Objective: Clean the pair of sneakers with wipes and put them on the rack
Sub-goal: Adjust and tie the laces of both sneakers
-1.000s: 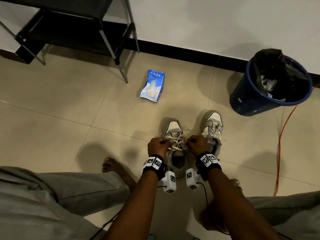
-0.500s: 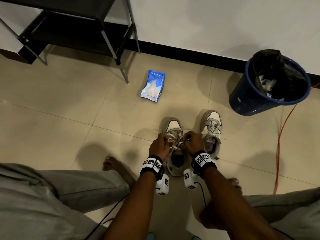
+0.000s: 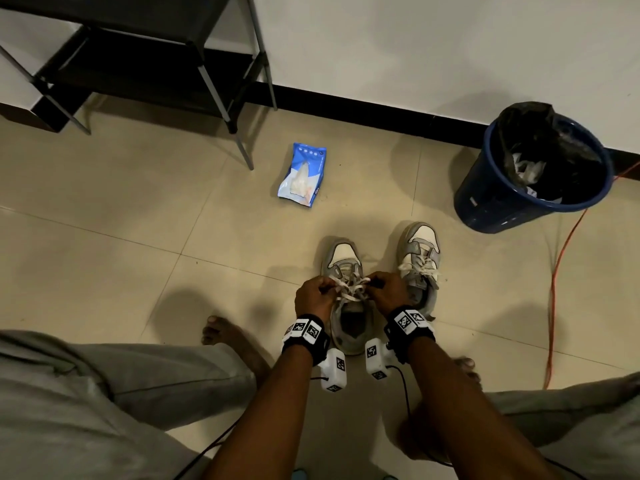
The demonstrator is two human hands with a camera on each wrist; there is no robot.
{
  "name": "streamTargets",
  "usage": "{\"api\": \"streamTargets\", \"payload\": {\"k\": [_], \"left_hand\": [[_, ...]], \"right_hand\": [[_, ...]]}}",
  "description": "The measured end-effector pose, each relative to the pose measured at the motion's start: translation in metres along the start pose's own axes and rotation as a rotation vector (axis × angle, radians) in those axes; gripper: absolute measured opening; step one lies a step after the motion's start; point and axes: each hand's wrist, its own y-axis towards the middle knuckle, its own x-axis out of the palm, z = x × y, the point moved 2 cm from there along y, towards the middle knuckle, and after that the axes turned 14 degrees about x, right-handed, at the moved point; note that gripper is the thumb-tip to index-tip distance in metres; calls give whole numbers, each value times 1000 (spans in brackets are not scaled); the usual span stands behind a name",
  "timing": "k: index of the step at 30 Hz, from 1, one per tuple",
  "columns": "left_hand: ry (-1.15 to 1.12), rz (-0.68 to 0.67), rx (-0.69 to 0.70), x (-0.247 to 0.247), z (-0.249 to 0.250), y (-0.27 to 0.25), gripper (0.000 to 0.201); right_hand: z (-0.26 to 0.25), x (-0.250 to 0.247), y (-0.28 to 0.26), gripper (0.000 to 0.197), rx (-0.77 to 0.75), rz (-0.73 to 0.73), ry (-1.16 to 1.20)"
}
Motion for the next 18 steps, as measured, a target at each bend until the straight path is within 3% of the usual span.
{"api": "streamTargets", "payload": {"k": [3,6,8,12,15,18], "left_hand": [[-111,94,-94,-2,-10,3,9],[-215,129,-116,-1,-14,2,9],[-249,121,-112,1,-12,1,13],[-75,65,-50,5,-14,0,19],[-19,52,-29,3,-10,0,15],[18,57,-35,3,-5,3,14]], "right_hand": [[3,0,5,19,57,93,60],[21,2,12,33,144,76,226],[18,2,12,26,157,55,272],[-1,2,1,7,102,-7,254],[2,4,2,13,103,-34,279],[0,2,3,6,57,12,179]]}}
